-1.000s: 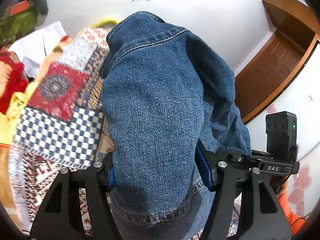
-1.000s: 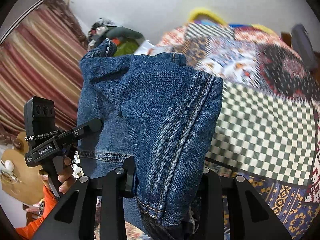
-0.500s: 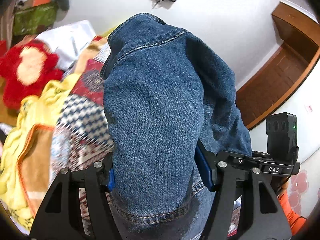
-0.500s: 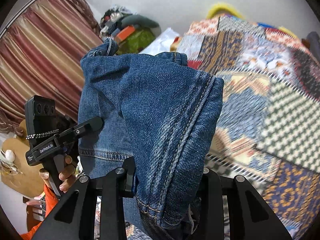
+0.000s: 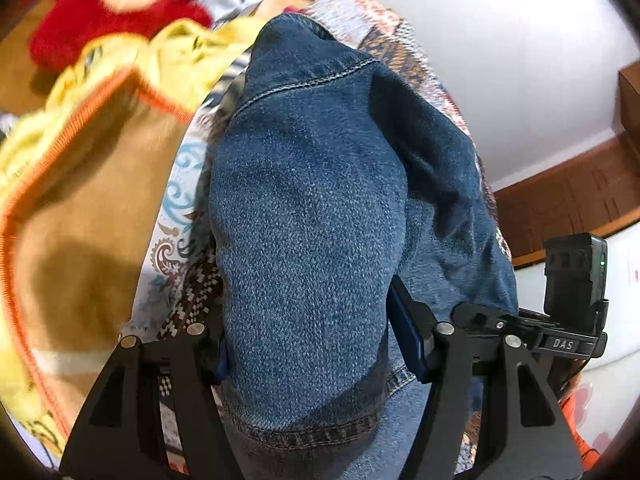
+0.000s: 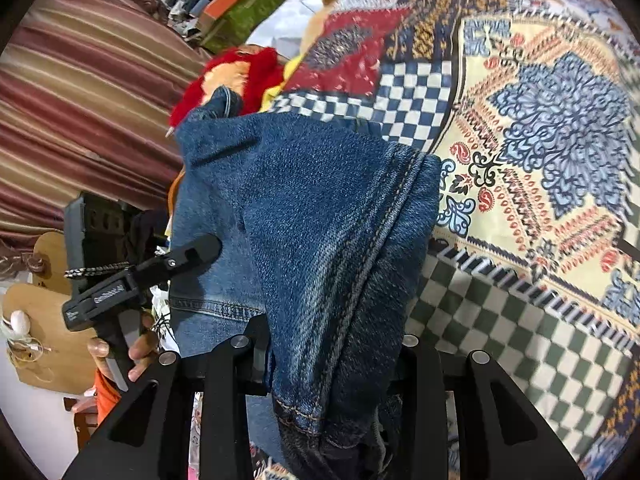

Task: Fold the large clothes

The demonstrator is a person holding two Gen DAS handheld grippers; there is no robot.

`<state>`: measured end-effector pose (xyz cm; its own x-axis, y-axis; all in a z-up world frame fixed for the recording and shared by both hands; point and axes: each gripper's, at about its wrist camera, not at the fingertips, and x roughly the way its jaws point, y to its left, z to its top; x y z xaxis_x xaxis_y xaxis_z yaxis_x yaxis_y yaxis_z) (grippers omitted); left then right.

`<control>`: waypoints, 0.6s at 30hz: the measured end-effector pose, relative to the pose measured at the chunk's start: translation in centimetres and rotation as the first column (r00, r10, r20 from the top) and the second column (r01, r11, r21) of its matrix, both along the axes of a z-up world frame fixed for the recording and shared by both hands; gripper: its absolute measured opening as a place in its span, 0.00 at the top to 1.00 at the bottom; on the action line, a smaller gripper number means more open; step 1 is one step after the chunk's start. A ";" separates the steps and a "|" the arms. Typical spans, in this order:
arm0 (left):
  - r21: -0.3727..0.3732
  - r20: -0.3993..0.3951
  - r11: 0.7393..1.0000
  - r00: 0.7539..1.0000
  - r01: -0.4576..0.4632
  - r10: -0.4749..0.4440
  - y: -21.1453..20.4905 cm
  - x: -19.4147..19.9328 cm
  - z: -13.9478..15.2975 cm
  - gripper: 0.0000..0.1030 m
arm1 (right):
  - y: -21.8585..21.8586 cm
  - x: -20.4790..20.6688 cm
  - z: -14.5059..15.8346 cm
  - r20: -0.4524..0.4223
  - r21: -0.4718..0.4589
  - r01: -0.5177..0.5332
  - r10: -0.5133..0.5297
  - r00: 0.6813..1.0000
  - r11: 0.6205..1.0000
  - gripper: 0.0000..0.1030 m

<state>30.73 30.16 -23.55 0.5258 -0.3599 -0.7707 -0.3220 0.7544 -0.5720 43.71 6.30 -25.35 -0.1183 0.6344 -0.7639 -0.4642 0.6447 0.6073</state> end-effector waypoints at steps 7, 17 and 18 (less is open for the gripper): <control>0.039 -0.012 0.999 1.000 0.001 0.000 -0.4 0.4 -1.8 0.30 | 0.9 2.3 -2.7 -0.026 -0.018 -0.017 0.017 1.000 1.000 0.64; 0.307 -0.014 0.949 0.997 0.076 -0.075 -4.2 -1.2 1.7 0.29 | -1.4 1.0 -0.8 0.082 -0.061 -0.053 0.058 0.995 0.997 0.58; 0.329 -0.010 0.941 0.997 0.079 -0.080 -4.1 -1.5 1.5 0.29 | -1.7 0.7 -0.2 0.099 -0.066 -0.054 0.061 0.993 0.996 0.58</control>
<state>29.28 26.10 -22.02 0.5084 -0.1275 -0.8517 -0.2518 0.9237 -0.2886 44.41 4.57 -25.52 -0.0734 0.5790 -0.8120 -0.5584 0.6508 0.5145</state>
